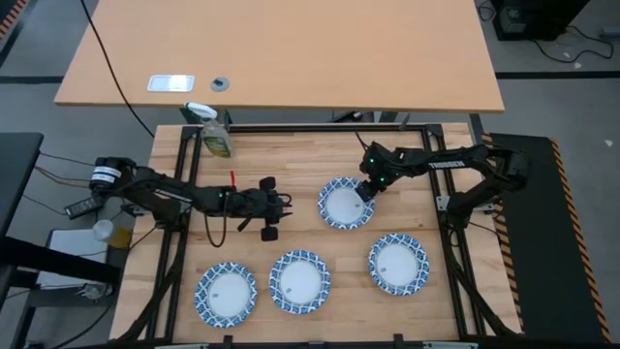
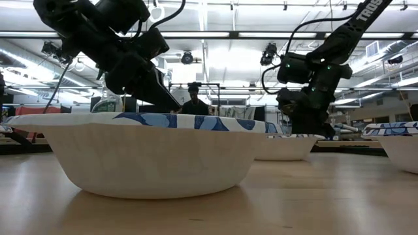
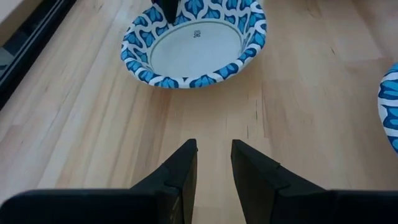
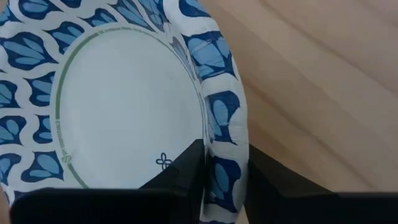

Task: Nest bowls inside each other
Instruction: Stack the white bowl on top of the stacked white bowl

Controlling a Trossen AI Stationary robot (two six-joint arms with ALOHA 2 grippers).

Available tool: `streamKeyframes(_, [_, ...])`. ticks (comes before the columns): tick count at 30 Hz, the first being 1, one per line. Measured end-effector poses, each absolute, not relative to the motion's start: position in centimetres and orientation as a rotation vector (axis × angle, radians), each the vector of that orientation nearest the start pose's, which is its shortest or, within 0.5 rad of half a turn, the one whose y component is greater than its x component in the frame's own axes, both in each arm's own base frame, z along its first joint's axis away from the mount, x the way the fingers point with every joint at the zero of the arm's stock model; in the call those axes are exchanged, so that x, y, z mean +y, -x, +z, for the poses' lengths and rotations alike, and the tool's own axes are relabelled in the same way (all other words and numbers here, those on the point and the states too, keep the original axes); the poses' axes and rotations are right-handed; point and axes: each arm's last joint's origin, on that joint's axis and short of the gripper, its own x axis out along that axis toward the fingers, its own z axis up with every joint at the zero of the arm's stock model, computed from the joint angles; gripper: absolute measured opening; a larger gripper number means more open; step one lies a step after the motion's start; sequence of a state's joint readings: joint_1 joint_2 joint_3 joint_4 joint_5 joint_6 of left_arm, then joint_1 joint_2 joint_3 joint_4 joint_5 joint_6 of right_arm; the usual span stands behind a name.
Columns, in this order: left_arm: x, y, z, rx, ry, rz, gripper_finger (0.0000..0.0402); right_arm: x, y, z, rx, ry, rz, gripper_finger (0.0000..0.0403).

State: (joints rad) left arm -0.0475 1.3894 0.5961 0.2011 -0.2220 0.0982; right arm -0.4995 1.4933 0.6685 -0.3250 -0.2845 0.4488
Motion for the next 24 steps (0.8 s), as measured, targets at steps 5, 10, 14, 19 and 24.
streamKeyframes(5, [-0.6, -26.2, 18.0, 0.615, -0.178, 0.138, 0.0105, -11.0, -22.1, 14.0, 1.039, -0.864, -0.401, 0.0087])
streamKeyframes(10, [-0.5, -24.9, 19.5, 0.606, -0.186, 0.137, 0.0104, -10.7, -22.0, 15.0, 1.009, -0.901, -0.321, 0.0086])
streamKeyframes(14, [-0.5, -23.7, 21.2, 0.564, -0.182, 0.140, 0.0104, -10.2, -21.7, 16.4, 0.951, -0.970, -0.222, 0.0086])
streamKeyframes(19, [-0.4, -22.7, 23.2, 0.476, -0.170, 0.146, 0.0105, -9.6, -21.1, 18.2, 0.896, -1.014, -0.147, 0.0086])
streamKeyframes(24, [-0.4, -21.9, 24.2, 0.429, -0.165, 0.149, 0.0104, -9.3, -20.5, 19.4, 0.864, -1.000, -0.142, 0.0086])
